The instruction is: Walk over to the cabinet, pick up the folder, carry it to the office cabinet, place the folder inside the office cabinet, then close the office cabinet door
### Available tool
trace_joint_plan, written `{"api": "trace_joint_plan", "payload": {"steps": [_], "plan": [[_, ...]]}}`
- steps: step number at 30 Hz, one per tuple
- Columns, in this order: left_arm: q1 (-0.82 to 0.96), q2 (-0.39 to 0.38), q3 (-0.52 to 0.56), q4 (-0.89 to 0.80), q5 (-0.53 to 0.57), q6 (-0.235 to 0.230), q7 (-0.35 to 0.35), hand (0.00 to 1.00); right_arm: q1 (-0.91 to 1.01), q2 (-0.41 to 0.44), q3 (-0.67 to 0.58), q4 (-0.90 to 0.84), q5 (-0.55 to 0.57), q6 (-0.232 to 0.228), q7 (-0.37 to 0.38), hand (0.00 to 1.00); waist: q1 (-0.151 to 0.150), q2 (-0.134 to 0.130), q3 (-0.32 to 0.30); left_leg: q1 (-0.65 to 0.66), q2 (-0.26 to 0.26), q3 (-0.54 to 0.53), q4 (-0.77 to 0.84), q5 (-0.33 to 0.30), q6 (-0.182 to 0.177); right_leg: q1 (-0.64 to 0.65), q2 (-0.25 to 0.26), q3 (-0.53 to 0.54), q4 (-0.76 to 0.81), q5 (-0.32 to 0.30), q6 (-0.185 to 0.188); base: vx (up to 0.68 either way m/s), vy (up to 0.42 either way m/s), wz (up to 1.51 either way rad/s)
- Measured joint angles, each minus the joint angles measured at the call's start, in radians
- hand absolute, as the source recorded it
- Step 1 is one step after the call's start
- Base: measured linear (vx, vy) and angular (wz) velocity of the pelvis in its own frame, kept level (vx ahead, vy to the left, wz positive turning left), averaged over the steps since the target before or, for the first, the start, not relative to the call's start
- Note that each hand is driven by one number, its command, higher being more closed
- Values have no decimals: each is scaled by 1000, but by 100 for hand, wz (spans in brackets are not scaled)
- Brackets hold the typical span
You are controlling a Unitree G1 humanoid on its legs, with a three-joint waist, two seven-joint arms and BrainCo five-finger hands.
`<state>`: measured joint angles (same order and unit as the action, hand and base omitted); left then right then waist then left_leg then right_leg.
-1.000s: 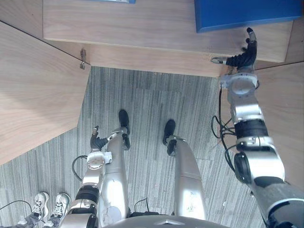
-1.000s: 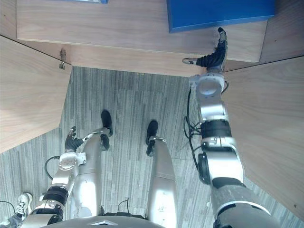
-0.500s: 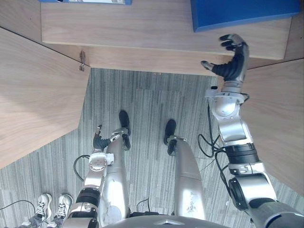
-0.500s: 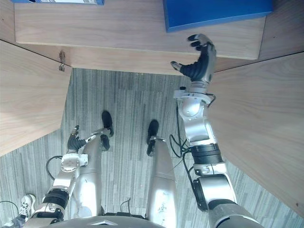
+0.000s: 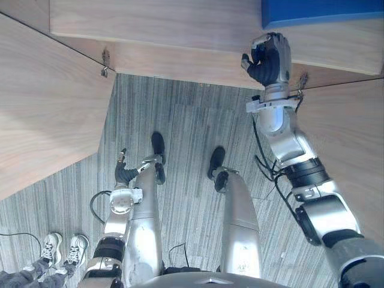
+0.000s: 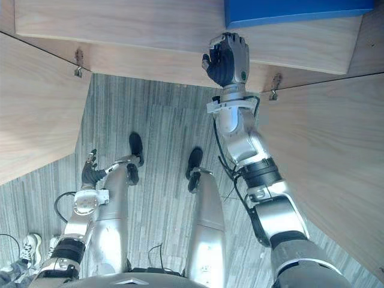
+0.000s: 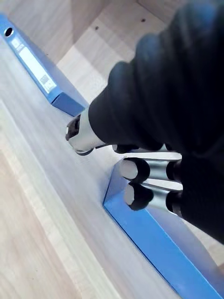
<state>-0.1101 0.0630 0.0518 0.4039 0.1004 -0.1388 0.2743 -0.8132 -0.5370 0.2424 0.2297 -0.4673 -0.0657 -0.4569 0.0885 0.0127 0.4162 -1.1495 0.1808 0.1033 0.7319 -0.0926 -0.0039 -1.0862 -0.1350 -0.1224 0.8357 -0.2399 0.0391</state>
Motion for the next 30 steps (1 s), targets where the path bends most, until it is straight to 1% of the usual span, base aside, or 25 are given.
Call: {"api": "trace_joint_plan", "payload": {"steps": [2,4,5,7,8,10,16,21,23,24,27,29,30], "plan": [[61,7,-16,-101,-13,-14,-19,0,-44,-59,4,42,16,0,12,100,1,-1,3,-46,1,-11,32,-4,0,-46,-2,0,35,-12,5,0,0,0],[78,15,-18,-142,-22,-22,-28,0,-72,-102,7,79,43,1,28,100,6,-1,8,-76,2,-17,50,-4,1,-73,-4,-2,54,-13,2,-2,-8,2],[79,19,-18,-162,-22,-26,-29,0,-88,-123,8,104,52,1,34,100,8,0,24,-81,1,-20,58,-6,0,-76,-6,-4,63,-15,0,-2,-13,4],[95,19,-18,-198,-22,-33,-37,0,-102,-153,9,116,79,1,40,100,12,-1,26,-107,1,-23,64,-8,-3,-99,-7,-7,68,-19,5,0,0,0],[106,20,-21,-220,-32,-39,-39,0,-118,-172,9,121,87,-8,37,100,12,0,27,-124,0,-24,69,-6,0,-115,-9,-8,74,-19,5,0,0,0],[118,27,-31,-244,-44,-40,-39,0,-159,-198,10,141,101,-23,39,100,11,-1,27,-140,-4,-24,70,-5,0,-133,-16,-8,82,-19,3,18,1,6],[164,34,-57,-305,-77,-39,-41,0,-246,-258,13,230,169,-31,40,100,15,0,27,-161,-21,-39,65,-5,0,-141,-33,-29,87,-32,2,29,-1,12],[183,34,-62,-316,-88,-42,-41,0,-323,-267,32,292,206,-40,39,100,16,0,27,-162,-29,-38,48,-3,-1,-143,-38,-30,76,-34,3,33,-2,5],[183,34,-73,-316,-99,-43,-42,0,-377,-269,53,331,245,-39,40,100,16,0,27,-161,-30,-38,37,1,-3,-144,-39,-31,69,-34,3,30,-3,3],[183,34,-76,-316,-99,-43,-42,0,-389,-269,55,341,248,-40,40,100,16,0,27,-161,-31,-38,33,4,-6,-144,-39,-32,67,-34,3,27,-5,5],[183,33,-81,-315,-100,-44,-42,0,-434,-268,69,370,318,-41,42,100,19,0,27,-159,-32,-38,18,14,-11,-144,-40,-38,64,-34,3,20,-10,6],[183,33,-84,-315,-100,-44,-42,0,-437,-264,69,374,382,-56,42,100,18,0,27,-156,-31,-39,15,21,-16,-144,-40,-41,64,-34,3,8,-16,5],[183,33,-84,-315,-105,-44,-42,0,-438,-259,69,374,436,-65,42,100,17,0,27,-156,-31,-41,13,25,-20,-144,-40,-45,65,-34,3,-5,-16,5]]}}
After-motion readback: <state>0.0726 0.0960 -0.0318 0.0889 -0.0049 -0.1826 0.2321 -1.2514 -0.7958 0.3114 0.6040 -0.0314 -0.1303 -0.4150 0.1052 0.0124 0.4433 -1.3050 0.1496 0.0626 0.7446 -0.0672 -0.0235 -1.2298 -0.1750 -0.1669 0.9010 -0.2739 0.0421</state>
